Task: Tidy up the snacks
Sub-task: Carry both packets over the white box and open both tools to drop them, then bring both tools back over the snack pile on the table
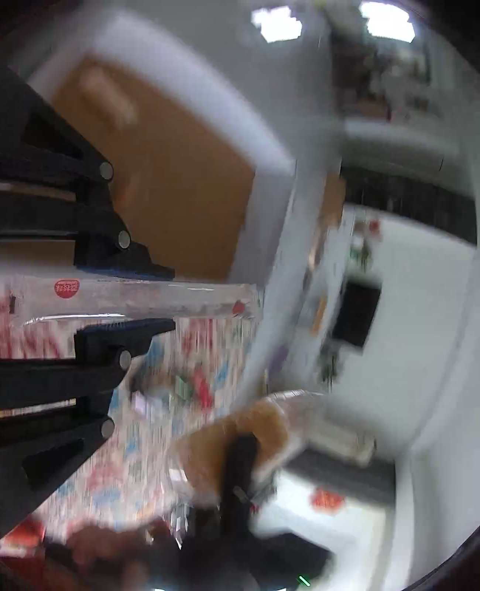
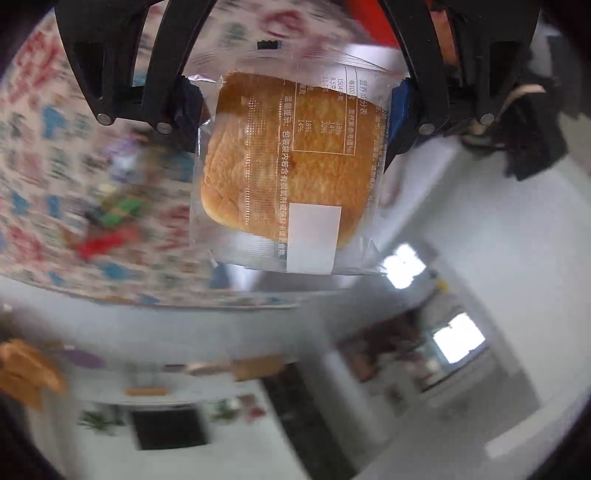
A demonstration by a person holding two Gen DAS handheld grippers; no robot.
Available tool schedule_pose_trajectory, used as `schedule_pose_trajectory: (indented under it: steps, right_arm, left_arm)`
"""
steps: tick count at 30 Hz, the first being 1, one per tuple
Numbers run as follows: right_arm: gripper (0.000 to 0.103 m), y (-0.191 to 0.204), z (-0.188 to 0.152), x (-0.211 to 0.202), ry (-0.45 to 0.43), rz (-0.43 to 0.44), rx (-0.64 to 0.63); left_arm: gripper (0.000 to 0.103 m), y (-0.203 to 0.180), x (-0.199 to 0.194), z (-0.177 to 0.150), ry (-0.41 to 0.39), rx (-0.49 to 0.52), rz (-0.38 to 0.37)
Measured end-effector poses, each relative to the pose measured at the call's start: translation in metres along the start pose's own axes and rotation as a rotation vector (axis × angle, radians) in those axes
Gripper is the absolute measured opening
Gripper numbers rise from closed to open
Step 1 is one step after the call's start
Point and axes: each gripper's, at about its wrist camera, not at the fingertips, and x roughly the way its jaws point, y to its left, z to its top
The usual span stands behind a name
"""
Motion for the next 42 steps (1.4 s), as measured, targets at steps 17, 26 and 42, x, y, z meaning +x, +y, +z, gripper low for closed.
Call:
schedule_pose_trajectory:
  steps: [17, 26, 42]
  right_arm:
    - [0.082, -0.064, -0.06, 0.029, -0.016, -0.45, -0.281]
    - [0.082, -0.266, -0.179, -0.026, 0.105, -0.818, -0.073]
    - [0.086, -0.303, -0.2, -0.057, 0.002, -0.735, 0.182]
  left_arm:
    - [0.092, -0.033, 0.001, -0.037, 0.007, 0.016, 0.02]
    - [0.1, -0.183, 0.137, -0.131, 0.283, 0.243, -0.179]
    - [0.103, -0.185, 0.22, -0.133, 0.332, 0.352, -0.053]
